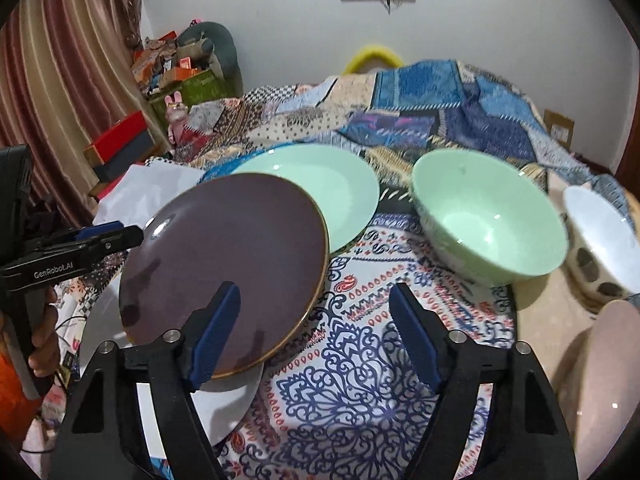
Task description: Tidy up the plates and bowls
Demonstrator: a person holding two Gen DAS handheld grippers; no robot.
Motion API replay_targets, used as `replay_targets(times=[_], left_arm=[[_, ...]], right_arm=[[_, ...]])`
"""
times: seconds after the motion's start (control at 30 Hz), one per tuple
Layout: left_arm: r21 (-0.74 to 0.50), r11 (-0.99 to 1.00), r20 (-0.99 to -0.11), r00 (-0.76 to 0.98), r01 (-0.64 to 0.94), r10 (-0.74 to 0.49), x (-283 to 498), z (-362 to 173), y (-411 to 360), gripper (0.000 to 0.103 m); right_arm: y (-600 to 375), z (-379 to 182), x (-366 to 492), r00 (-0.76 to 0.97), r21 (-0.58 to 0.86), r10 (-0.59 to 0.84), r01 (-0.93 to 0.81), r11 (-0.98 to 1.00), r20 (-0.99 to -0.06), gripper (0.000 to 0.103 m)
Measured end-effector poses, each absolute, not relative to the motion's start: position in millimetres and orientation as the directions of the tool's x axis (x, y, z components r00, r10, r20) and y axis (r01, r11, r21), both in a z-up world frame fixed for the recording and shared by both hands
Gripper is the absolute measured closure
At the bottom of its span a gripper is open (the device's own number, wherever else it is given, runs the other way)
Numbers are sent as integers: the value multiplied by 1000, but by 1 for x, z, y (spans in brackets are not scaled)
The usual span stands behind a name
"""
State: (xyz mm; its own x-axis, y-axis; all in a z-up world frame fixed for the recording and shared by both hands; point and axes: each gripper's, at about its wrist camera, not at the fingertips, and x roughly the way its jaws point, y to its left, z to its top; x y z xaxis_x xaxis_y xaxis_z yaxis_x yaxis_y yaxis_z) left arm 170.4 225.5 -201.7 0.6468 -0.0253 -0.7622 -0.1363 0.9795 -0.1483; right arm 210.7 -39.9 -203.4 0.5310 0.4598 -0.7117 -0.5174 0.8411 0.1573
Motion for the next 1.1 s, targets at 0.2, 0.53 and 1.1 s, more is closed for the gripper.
replay_targets(times=[0.2,0.53,1.1], left_arm=[[-157,982,-786,616,-105,-59,184,-210,225,65],[-164,983,-805,587,-78,-88,191,-218,223,67],[-132,989,-813,578,-61,-73,189,-217,211,67]], right_arm=[[-28,-216,221,478,172,463,-533,829,-746,47],[-20,-229,235,423,220,473,-520,825,-773,68],[-19,-230,236,397,279,521,-524,804,-756,70]])
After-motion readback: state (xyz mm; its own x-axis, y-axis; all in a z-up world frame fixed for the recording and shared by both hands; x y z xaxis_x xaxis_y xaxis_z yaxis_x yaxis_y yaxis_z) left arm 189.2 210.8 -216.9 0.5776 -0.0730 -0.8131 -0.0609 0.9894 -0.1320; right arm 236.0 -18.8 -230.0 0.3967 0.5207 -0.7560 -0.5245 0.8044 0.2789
